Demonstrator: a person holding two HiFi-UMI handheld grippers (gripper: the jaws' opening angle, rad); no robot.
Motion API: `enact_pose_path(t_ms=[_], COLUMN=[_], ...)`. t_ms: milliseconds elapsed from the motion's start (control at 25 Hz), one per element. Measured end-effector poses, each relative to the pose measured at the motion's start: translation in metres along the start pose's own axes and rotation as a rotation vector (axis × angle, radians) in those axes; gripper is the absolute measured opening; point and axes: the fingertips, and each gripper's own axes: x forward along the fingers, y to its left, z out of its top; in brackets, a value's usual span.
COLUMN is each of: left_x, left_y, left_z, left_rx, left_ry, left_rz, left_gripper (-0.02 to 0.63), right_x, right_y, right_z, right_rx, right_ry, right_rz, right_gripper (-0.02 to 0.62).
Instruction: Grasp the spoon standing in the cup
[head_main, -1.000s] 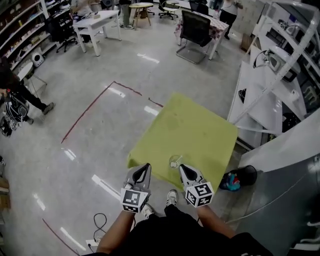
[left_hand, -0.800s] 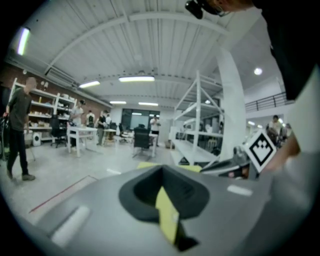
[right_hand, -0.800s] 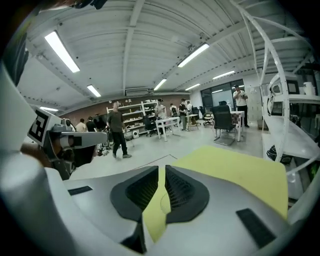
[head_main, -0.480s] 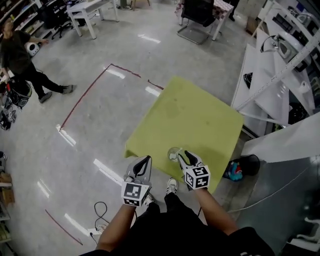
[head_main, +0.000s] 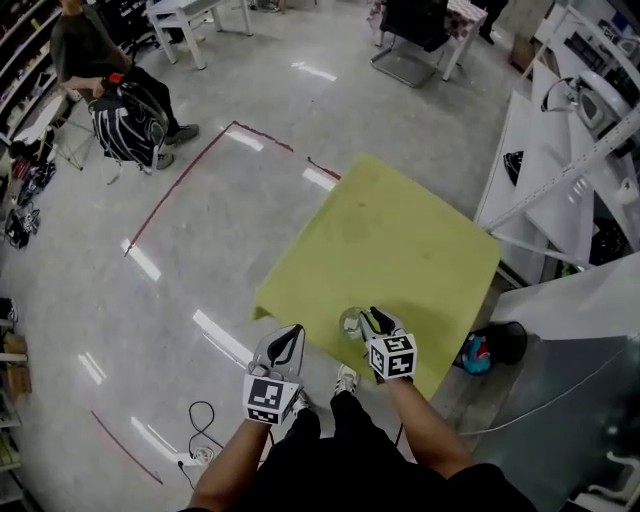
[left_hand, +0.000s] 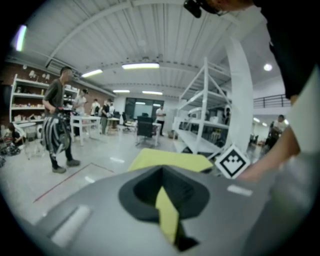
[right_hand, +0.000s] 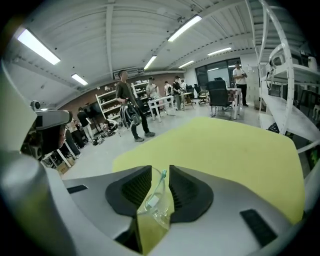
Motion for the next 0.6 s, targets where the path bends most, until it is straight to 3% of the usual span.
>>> enact_pose_path(t_ms=[320, 600], left_x=[0.005, 0.008], left_y=[0.001, -0.009], left_z=[-0.003, 0.003], left_rx=[0.0, 0.017], left_ry=[0.009, 0.001], left_rz=[0.0, -0.013], left_gripper=[0.006, 0.006], right_x=[-0.002, -0.022], right_y=[-0.003, 0.004], right_z=[0.004, 0.025], right_rx=[0.012, 0.006], right_ry=[-0.025, -0.095], right_rz=[-0.019, -0.014], right_gripper=[0.025, 0.012])
